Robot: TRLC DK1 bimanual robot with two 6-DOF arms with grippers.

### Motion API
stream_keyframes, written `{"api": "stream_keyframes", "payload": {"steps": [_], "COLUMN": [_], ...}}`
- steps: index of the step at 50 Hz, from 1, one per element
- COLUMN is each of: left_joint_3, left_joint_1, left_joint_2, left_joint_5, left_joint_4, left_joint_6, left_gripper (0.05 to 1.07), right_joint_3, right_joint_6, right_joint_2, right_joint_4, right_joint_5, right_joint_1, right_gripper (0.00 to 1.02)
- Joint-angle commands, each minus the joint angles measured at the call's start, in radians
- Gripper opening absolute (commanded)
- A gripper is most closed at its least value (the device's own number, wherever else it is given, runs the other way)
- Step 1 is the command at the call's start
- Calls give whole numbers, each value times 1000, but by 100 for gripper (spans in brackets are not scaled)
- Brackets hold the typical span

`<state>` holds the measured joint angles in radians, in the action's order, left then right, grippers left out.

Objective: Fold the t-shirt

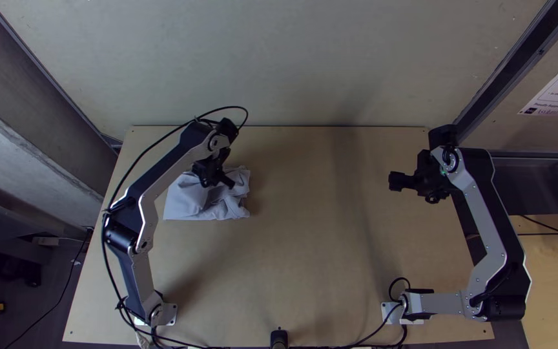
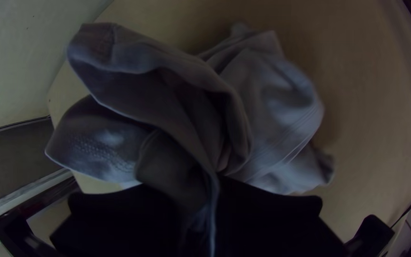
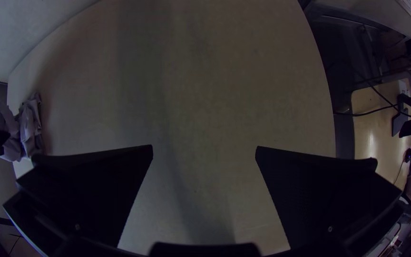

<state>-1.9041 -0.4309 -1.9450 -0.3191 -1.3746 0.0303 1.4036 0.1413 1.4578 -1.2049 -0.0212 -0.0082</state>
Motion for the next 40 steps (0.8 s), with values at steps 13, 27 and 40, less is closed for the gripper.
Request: {"api": "stream_keyframes", "payload": {"steps": [13,27,40], "left_joint_3": [-334,-342,-328], "left_joint_1": [-104,-72,-20], "left_joint_2": [-141,-141,-69], "left_joint_5": [483,706,597], "left_joint_4": [-21,94,98], "left_joint_6": [-299,-391,-325], "left_gripper": [103,103,103], "right_joint_3": [-89,-106,-74], "right_joint_6": [-22,-28,-62], "right_joint_2": [-59,-86,-114], "right_joint_4": [15,15,36], "right_joint_5": [7,10,10], "right_joint_1": [-3,-4,-6], "right_gripper": [99,99,99]}}
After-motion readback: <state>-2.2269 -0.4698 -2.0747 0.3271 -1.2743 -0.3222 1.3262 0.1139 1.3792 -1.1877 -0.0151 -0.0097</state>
